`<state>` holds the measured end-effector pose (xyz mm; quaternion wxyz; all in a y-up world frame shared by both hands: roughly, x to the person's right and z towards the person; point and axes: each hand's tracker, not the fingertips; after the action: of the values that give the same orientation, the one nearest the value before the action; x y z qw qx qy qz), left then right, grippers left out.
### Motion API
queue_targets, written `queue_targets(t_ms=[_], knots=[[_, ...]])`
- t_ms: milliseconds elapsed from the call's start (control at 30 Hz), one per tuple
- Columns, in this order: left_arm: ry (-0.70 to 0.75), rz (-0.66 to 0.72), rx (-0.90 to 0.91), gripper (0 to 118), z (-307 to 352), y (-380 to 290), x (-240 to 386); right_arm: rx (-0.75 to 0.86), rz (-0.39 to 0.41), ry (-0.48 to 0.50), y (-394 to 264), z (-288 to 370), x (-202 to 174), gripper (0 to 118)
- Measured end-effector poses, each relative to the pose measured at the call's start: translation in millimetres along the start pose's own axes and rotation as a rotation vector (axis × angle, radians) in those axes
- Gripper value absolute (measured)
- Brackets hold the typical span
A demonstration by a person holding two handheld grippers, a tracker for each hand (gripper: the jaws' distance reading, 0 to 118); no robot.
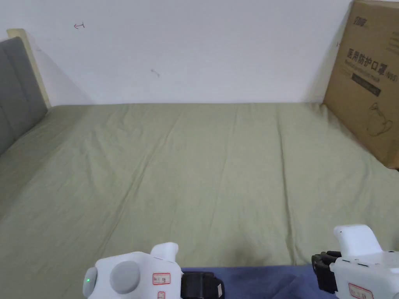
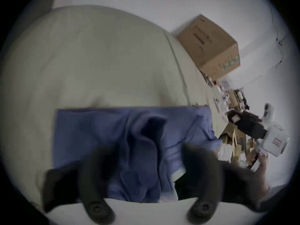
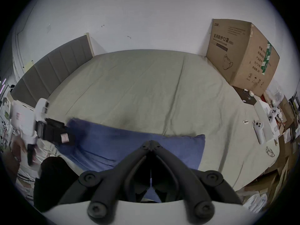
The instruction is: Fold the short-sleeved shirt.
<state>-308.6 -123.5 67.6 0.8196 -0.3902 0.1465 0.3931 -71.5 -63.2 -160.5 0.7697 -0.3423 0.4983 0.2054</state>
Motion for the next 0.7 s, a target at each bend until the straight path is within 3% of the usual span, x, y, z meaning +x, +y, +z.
queue_targets(t_ms=[200, 233, 267, 300, 333, 367, 400, 433, 700], knots=[[-0.013, 0.02, 0.04, 115, 4.3, -3.0, 15.8, 0.017, -0.032, -0.004, -1.2, 6.3, 17.9, 0], [0.025, 0.004, 0.07, 109, 12.9, -3.7, 15.9, 0.021, -0.036, -0.006, -1.7, 6.3, 19.6, 0], [0.067, -0.012, 0.105, 94, 22.9, -5.3, 14.8, 0.024, -0.042, -0.006, -1.4, 7.1, 20.9, 0], [0.125, -0.021, 0.123, 86, 31.8, -6.9, 13.3, 0.027, -0.051, -0.003, -1.7, 6.9, 22.6, 0], [0.174, -0.02, 0.125, 86, 37.1, -8.3, 12.2, 0.029, -0.057, 0.001, -2.0, 6.4, 23.8, 0], [0.233, -0.023, 0.12, 41, 42.2, -7.0, 11.3, 0.029, -0.063, 0.004, -2.5, 5.8, 24.6, 0], [0.273, -0.033, 0.116, 9, 44.3, -9.0, 9.6, 0.028, -0.067, 0.007, -2.6, 5.3, 24.2, 0], [0.261, -0.03, 0.102, 3, 44.0, -10.3, 8.2, 0.027, -0.069, 0.01, -3.0, 4.8, 24.1, 0], [0.089, 0.052, -0.122, 2, -21.4, -12.4, 1.0, 0.008, -0.066, 0.028, -10.1, 1.1, 23.3, 0]])
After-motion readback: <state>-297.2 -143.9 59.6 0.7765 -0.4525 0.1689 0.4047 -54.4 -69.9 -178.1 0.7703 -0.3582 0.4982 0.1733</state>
